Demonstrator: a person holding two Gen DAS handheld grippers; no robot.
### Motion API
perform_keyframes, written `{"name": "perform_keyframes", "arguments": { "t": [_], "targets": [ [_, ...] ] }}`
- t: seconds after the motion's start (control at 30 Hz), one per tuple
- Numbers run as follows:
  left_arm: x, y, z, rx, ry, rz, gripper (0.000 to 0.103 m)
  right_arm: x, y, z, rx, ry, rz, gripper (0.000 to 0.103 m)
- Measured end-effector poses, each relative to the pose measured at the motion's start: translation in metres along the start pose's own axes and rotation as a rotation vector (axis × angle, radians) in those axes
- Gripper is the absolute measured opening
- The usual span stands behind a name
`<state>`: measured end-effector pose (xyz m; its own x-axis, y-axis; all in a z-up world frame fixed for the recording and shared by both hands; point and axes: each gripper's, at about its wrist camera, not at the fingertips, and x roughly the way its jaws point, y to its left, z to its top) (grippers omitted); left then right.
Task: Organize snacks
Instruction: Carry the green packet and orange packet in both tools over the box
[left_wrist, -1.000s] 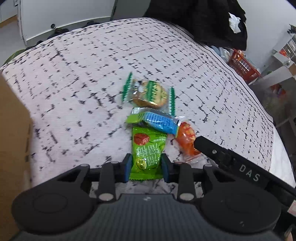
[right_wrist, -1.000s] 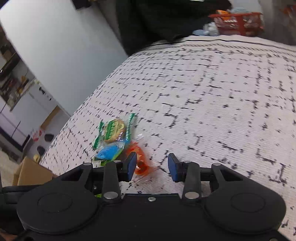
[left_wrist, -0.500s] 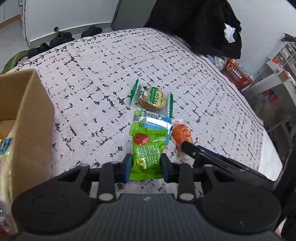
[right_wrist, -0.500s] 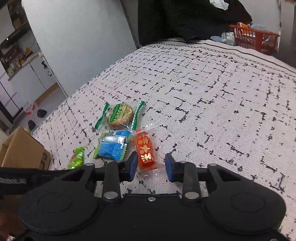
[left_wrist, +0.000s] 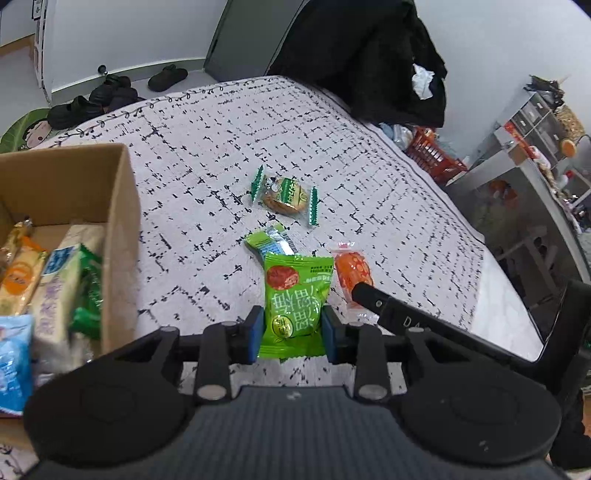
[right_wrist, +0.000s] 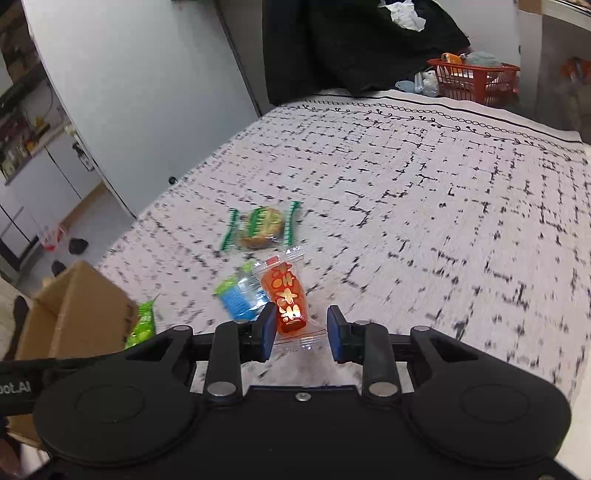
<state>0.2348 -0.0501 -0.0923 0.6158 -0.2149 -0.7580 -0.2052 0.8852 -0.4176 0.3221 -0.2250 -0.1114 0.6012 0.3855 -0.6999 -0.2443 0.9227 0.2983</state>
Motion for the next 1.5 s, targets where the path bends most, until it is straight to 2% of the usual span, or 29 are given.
{"name": "perform_keyframes", "arguments": {
  "t": [0.37, 0.67, 1.1, 1.5],
  "targets": [
    [-0.048, 0.021, 0.003, 0.004, -0.045, -0.048, 0.032, -0.056, 0.036, -0.005, 0.069, -0.028, 0.039, 0.028],
    [-0.081, 0.05, 0.004, 0.002, -0.072, -0.098, 0.032, -0.082, 0.078, -0.005, 0.022, -0.073, 0.026, 0.028],
    [-0.13, 0.108, 0.005, -0.054, -0.125, -0.073, 0.032, -0.104, 0.142, -0.014, -0.044, -0.094, 0.084, 0.028],
    [-0.148, 0.133, 0.008, -0.099, -0.161, -0.058, 0.032, -0.101, 0.188, -0.027, -0.097, -0.056, 0.116, 0.029]
  ]
}}
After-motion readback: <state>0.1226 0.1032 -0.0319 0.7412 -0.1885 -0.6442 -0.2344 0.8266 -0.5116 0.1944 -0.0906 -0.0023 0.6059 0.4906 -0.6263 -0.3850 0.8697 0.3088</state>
